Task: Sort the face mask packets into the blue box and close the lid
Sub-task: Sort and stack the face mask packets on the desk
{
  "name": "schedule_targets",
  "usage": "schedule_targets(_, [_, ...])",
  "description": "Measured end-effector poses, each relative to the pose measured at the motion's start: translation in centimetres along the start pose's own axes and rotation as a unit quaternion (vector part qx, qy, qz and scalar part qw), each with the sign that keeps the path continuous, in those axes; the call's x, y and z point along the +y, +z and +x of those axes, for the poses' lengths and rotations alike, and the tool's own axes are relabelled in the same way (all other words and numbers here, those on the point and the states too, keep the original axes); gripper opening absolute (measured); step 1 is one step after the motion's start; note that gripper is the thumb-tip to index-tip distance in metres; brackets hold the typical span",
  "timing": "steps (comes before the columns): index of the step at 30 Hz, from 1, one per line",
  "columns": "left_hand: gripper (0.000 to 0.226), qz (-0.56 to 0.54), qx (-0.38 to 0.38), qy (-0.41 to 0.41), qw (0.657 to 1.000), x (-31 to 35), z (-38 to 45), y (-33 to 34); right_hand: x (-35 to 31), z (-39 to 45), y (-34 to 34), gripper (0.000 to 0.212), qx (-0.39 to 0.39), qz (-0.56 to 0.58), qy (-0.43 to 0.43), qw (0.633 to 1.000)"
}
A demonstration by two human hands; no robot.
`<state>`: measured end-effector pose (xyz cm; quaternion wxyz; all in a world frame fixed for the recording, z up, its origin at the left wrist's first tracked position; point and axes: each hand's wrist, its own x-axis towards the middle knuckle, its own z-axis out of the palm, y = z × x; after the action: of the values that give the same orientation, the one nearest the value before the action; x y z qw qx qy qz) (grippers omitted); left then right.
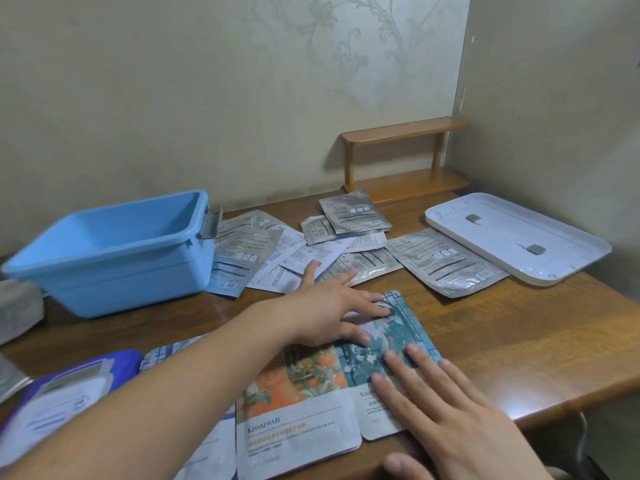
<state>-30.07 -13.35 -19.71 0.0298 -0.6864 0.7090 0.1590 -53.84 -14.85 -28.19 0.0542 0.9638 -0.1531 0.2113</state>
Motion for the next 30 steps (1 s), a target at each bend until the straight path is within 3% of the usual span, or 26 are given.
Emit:
schedule_targets(5, [0.057, -0.004, 0.004, 0.003, 1.000, -0.2, -0.2, -0.2, 0.8, -0.2, 1.3, 0.053, 0.020, -0.068, -0.032, 0.997])
schedule_targets(8, [0.054, 0.010, 0.055, 0.003, 0.998, -1.2, -1.2, -0.5, 0.3, 0.7, 1.5, 0.051, 0.060, -0.083, -0.015, 0.995])
schedule_targets(11, [0.055, -0.015, 0.116, -0.079, 0.990, -3.9, -2.5, -0.8, 0.0, 1.6, 3.0, 0.049, 0.086, -0.088, 0.018, 0.992])
schedule_targets(15, [0.056, 0.005, 0.067, -0.181, 0.981, -7.4, -3.8, -0.4, 1.3, 2.5, 4.0, 0.053, 0.099, -0.126, -0.027, 0.987])
schedule_targets(19, [0.052, -0.059, 0.031, -0.188, 0.980, -8.4, -4.4, 0.3, 2.9, 7.0, -1.9, 0.061, -0.042, -0.033, -0.074, 0.996])
schedule_targets(22, [0.050, -0.073, 0.021, -0.187, 0.979, -8.6, -4.5, 0.1, 3.4, 13.2, -4.5, 0.063, -0.107, 0.038, 0.026, 0.993])
schedule_targets(24, [0.049, -0.076, 0.013, -0.181, 0.980, -8.6, -4.6, -0.4, 4.9, 16.9, -3.2, 0.062, -0.157, 0.054, 0.071, 0.984])
schedule_targets(30, [0.045, -0.097, -0.015, -0.138, 0.986, -9.4, -5.6, -1.5, 9.3, 23.1, 3.3, 0.066, -0.284, 0.049, 0.088, 0.953])
